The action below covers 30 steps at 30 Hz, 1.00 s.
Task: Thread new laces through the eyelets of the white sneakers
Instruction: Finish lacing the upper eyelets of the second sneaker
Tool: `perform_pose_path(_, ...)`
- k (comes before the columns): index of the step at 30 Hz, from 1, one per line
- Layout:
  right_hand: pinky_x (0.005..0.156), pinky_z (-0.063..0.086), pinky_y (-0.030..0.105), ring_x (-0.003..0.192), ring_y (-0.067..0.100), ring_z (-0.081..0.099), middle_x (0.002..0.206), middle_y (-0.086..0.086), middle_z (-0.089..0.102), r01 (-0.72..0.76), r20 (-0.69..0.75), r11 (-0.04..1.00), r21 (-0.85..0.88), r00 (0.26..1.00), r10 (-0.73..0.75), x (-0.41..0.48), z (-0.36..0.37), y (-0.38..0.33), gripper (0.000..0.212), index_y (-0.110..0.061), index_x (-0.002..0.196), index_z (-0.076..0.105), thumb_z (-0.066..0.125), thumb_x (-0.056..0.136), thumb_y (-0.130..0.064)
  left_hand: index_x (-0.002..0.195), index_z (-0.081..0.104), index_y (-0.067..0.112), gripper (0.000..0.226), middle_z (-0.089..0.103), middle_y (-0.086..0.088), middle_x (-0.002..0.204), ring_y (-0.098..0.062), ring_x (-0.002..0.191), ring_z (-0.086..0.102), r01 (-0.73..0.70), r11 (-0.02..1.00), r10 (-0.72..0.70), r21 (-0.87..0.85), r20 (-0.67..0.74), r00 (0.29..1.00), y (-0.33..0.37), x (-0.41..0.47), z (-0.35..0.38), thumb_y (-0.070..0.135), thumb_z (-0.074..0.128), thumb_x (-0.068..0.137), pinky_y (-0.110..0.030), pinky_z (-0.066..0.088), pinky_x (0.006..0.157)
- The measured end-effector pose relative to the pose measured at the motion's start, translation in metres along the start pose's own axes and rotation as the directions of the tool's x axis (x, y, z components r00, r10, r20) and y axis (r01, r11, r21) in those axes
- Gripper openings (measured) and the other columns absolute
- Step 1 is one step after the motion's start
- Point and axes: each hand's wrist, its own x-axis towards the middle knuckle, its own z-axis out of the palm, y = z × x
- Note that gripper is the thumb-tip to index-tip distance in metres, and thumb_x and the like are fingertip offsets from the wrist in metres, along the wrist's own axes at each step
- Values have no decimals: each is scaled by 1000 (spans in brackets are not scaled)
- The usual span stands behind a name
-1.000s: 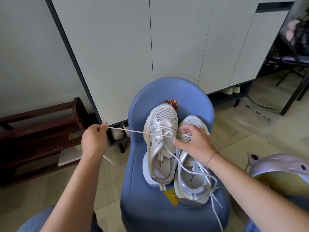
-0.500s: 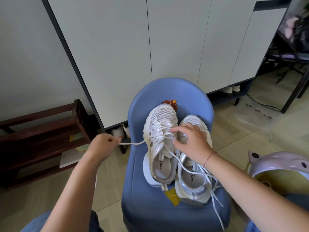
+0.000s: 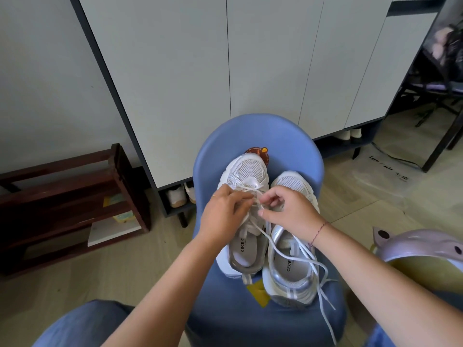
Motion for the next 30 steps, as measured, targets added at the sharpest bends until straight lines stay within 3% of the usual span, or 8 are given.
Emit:
perform_pose_path(4, 81, 48, 29, 84, 12, 58, 84, -9, 62, -45, -32, 999, 8, 998, 45, -1, 1, 1, 22, -26, 79, 55, 76, 73, -20, 118, 65, 29, 27, 45, 8, 95, -13, 95, 54, 22, 996, -27, 81, 63, 998, 6, 5, 1, 37, 55, 95, -30, 47, 77)
perform_pose_path(9, 83, 47, 29, 84, 14, 58, 87, -6, 62, -65, -14, 997, 49, 998, 66, 0, 1, 2, 24, -25, 84, 56, 76, 73, -19, 100, 69, 16, 14, 42, 12, 81, -3, 66, 45, 136, 986, -124, -95, 125, 984, 6, 13, -4, 26, 62, 92, -11, 35, 61)
perform_pose_path(12, 86, 48, 31, 86, 17, 58, 89, -3, 62, -51, 0, 996, 78, 999, 51, 0, 1, 2, 27, -27, 90, 58, 76, 73, -18, 94, 69, 9, 13, 45, 8, 72, -5, 59, 41, 164, 965, -136, -204, 144, 980, 7, 10, -7, 20, 64, 91, -11, 35, 56)
perform_pose_path(16, 87, 47, 31, 87, 17, 57, 88, -4, 61, -55, 7, 994, 92, 998, 55, 0, 0, 3, 31, -30, 96, 57, 75, 74, -19, 94, 67, 15, 9, 52, 4, 83, -5, 67, 46, 199, 915, -145, -350, 175, 974, 5, 4, -16, 22, 65, 90, -11, 39, 62)
perform_pose_path(19, 87, 47, 30, 87, 16, 57, 89, -4, 61, -61, -8, 995, 83, 998, 62, -1, 1, 2, 30, -28, 98, 58, 75, 74, -19, 99, 62, 27, 18, 54, 8, 96, -1, 66, 45, 162, 951, -109, -264, 204, 973, -8, 1, -27, 30, 72, 84, -5, 38, 63)
perform_pose_path(25, 88, 48, 32, 81, 13, 57, 84, -9, 59, -43, -33, 999, 31, 998, 44, -1, 4, 1, 25, -31, 91, 59, 75, 73, -22, 104, 55, 25, 16, 48, 13, 89, 2, 67, 46, 109, 986, -84, -125, 189, 978, -21, -8, -23, 30, 62, 91, -12, 36, 63)
perform_pose_path(28, 91, 46, 35, 79, 10, 56, 82, -11, 58, -31, -42, 999, 19, 999, 32, -1, 6, -1, 25, -33, 88, 58, 75, 73, -23, 115, 51, 27, 26, 42, 12, 99, -3, 72, 46, 216, 955, -184, -204, 164, 969, -22, -12, -16, 34, 60, 92, -16, 38, 67)
perform_pose_path(30, 92, 45, 38, 78, 8, 55, 82, -13, 57, -26, -45, 1000, 5, 999, 26, -1, 7, -1, 24, -33, 88, 59, 75, 72, -26, 105, 54, 25, 17, 44, 10, 99, -5, 70, 46, 313, 915, -278, -255, 164, 947, -25, -12, -15, 35, 60, 92, -14, 37, 63)
